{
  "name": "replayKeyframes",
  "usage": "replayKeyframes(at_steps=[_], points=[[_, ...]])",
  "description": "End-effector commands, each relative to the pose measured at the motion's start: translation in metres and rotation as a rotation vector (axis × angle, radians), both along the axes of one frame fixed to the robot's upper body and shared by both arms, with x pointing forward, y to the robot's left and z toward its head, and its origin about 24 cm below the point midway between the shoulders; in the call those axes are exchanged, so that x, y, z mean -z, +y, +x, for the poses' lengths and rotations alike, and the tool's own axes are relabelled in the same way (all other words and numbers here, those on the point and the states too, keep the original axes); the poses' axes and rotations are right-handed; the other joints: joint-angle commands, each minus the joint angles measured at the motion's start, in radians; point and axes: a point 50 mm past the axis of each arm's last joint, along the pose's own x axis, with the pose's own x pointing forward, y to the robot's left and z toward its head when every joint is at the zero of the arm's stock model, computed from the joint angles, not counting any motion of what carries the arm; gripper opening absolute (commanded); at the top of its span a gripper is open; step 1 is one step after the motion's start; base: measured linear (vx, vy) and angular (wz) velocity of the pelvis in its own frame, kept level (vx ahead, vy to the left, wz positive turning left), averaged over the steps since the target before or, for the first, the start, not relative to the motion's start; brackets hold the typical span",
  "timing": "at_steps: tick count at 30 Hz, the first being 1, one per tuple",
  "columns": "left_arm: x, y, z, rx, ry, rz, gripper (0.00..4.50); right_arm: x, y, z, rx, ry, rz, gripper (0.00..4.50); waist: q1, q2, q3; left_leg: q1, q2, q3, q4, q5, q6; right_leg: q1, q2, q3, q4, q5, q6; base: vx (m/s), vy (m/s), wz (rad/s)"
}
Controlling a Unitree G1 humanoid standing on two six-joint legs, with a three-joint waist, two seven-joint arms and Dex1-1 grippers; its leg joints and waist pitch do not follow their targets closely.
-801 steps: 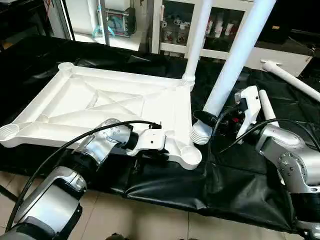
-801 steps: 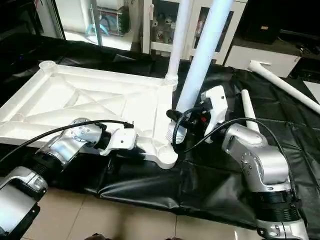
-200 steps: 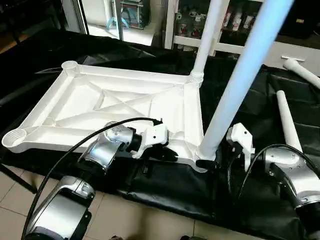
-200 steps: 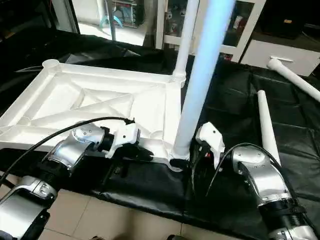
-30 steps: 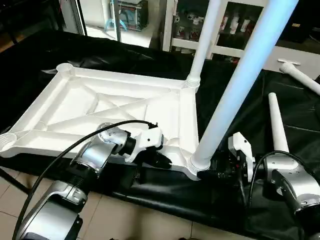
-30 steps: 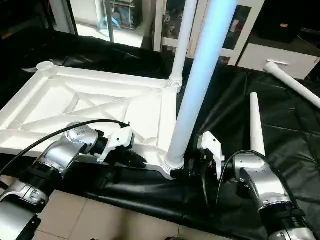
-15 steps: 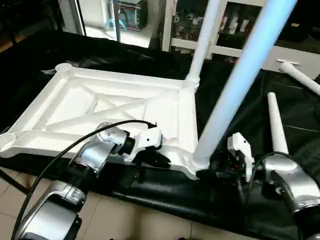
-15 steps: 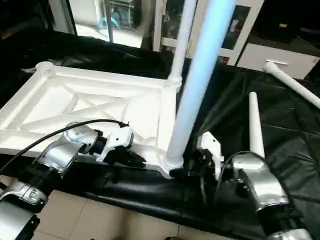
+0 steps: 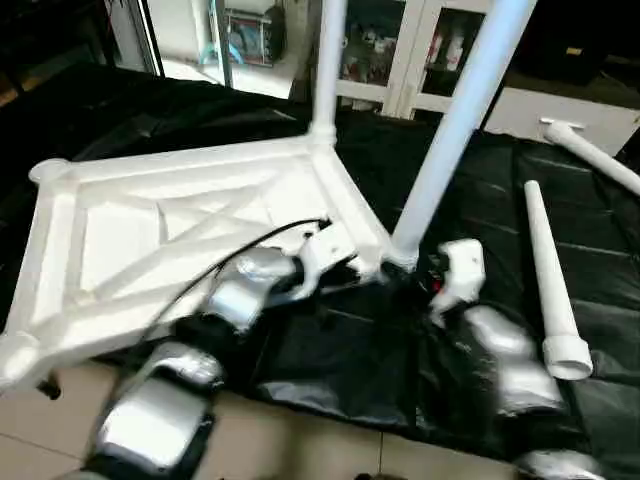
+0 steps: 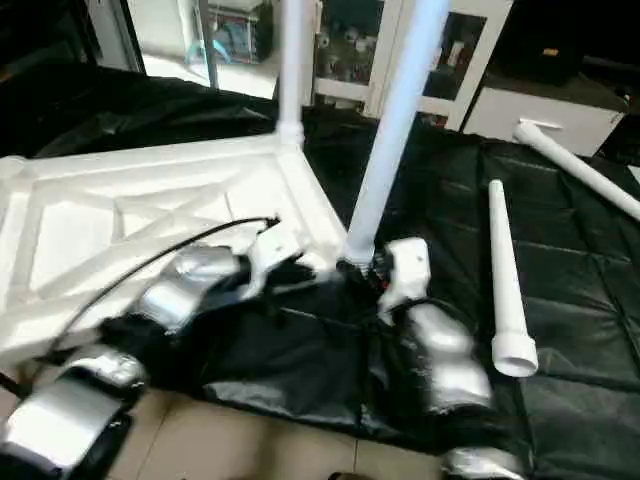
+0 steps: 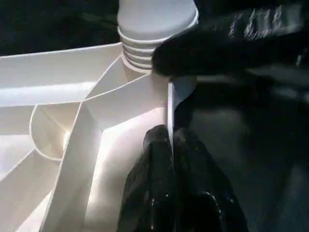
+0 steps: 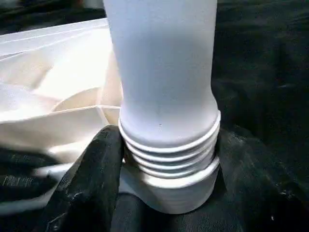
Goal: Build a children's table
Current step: Rotate leg to tighten
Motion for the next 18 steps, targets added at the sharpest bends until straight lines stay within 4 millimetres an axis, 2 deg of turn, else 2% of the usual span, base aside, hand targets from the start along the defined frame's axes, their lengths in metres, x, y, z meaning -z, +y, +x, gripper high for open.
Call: replayKeyframes(at_steps=[1,2,4,5,7,12,14,16,17,18], points=[[0.008,-0.031,-0.008,-0.015,0.007,-0.043,0.0,-0.004,0.042,0.004,-0.032,-0.036,-0.014,2.61,-0.001,0.001,-0.045,0.001,0.034,-0.018,-0.087,-0.293,0.018,0.032,-0.033,0.035,-0.077,-0.327,-0.18,0.0,0.0,0.0],[0.008,-0.031,-0.008,-0.016,0.007,-0.043,0.0,-0.004,0.042,0.004,-0.032,-0.037,-0.014,2.61,-0.001,0.001,-0.047,0.001,0.032,-0.017,-0.085,-0.285,0.018,0.033,-0.033,0.035,-0.075,-0.316,-0.183,0.0,0.0,0.0],[0.008,-0.033,-0.008,-0.028,0.002,-0.042,0.0,-0.006,0.048,0.003,-0.043,-0.056,-0.013,2.61,0.005,0.001,-0.047,0.005,0.033,-0.012,-0.083,-0.265,0.047,0.034,-0.032,0.037,-0.072,-0.263,-0.199,0.0,0.0,0.0],[0.008,-0.035,-0.009,-0.015,-0.005,-0.043,0.0,-0.008,0.052,0.002,-0.07,-0.078,-0.01,2.61,0.005,-0.006,-0.048,0.003,0.032,-0.01,-0.081,-0.257,0.057,0.036,-0.032,0.037,-0.071,-0.253,-0.201,0.0,0.0,0.0],[0.008,-0.035,-0.009,-0.012,-0.007,-0.044,0.0,-0.009,0.053,0.002,-0.084,-0.087,-0.008,2.61,0.009,-0.002,-0.049,-0.004,0.032,-0.011,-0.08,-0.206,0.089,0.043,-0.034,0.036,-0.064,-0.218,-0.205,0.0,0.0,0.0],[0.013,-0.027,-0.01,0.016,0.004,-0.025,0.0,-0.019,0.037,0.001,-0.088,-0.193,-0.024,2.61,0.018,-0.002,-0.051,-0.003,0.032,-0.008,-0.077,-0.173,0.115,0.044,-0.035,0.036,-0.061,-0.195,-0.213,0.0,0.0,0.0],[0.014,-0.024,-0.01,0.029,0.005,-0.022,0.0,-0.02,0.026,0.0,-0.055,-0.2,-0.011,3.17,0.019,-0.003,-0.05,-0.003,0.033,-0.009,-0.078,-0.177,0.118,0.045,-0.035,0.036,-0.062,-0.207,-0.213,0.0,0.0,0.0],[0.015,-0.022,-0.011,0.039,0.008,-0.021,0.0,-0.02,0.02,0.0,-0.035,-0.207,-0.018,3.3,0.023,-0.003,-0.049,-0.002,0.033,-0.007,-0.077,-0.19,0.119,0.044,-0.037,0.037,-0.066,-0.238,-0.206,0.0,0.0,0.0],[0.017,-0.016,-0.013,0.079,0.019,-0.003,0.0,-0.023,0.003,-0.003,-0.007,-0.221,-0.038,3.5,0.023,0.001,-0.049,-0.004,0.034,-0.009,-0.079,-0.186,0.118,0.046,-0.037,0.037,-0.066,-0.237,-0.204,0.0,0.0,0.0],[0.017,-0.016,-0.013,0.079,0.019,-0.003,0.0,-0.023,0.003,-0.003,-0.007,-0.221,-0.038,3.5,0.026,-0.001,-0.05,-0.003,0.036,-0.01,-0.078,-0.174,0.117,0.049,-0.037,0.036,-0.064,-0.227,-0.202,0.0,0.0,0.0]])
